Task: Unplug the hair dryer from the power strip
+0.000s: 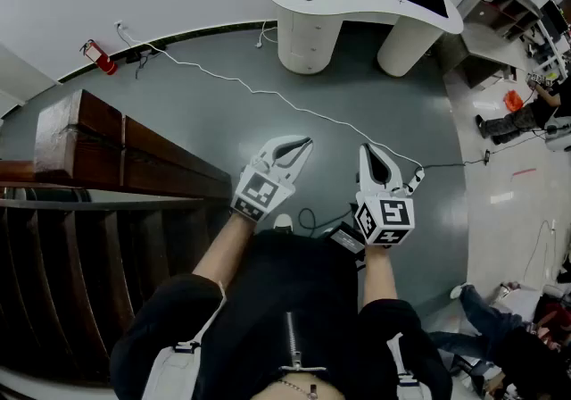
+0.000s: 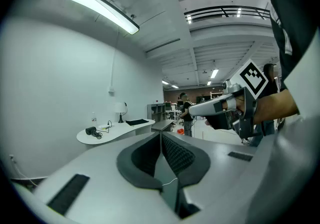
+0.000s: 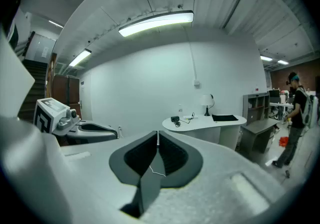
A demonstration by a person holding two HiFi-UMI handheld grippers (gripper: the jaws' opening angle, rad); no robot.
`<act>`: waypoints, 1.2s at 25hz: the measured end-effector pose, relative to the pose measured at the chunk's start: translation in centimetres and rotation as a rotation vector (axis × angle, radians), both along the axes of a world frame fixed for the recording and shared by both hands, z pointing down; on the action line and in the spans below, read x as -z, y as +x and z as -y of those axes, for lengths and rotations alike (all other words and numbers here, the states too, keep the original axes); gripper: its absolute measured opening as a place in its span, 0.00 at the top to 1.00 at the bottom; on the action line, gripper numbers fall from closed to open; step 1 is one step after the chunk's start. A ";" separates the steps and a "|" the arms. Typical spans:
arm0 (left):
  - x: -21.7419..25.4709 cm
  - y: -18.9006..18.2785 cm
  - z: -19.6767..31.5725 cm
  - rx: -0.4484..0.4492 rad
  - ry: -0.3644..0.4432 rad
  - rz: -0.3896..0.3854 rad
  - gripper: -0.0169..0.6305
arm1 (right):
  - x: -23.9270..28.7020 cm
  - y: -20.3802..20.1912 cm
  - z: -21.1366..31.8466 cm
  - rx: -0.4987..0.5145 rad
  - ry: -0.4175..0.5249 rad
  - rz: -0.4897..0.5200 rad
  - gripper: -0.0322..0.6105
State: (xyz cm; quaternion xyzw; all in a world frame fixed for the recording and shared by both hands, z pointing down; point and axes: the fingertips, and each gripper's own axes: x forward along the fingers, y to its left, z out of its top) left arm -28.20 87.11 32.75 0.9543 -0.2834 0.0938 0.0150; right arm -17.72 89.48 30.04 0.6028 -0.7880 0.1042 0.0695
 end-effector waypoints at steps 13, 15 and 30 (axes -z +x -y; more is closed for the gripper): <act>-0.8 -0.8 0.8 0.002 -0.020 0.001 0.95 | -1.5 -0.7 0.7 -0.016 -0.050 -0.012 0.94; -0.9 -0.8 1.0 0.000 -0.021 0.000 0.95 | -1.6 -0.9 0.9 -0.005 -0.052 0.000 0.94; -1.3 -1.0 1.8 -0.023 -0.066 -0.019 0.95 | -1.6 -0.9 1.6 -0.021 -0.072 0.006 0.94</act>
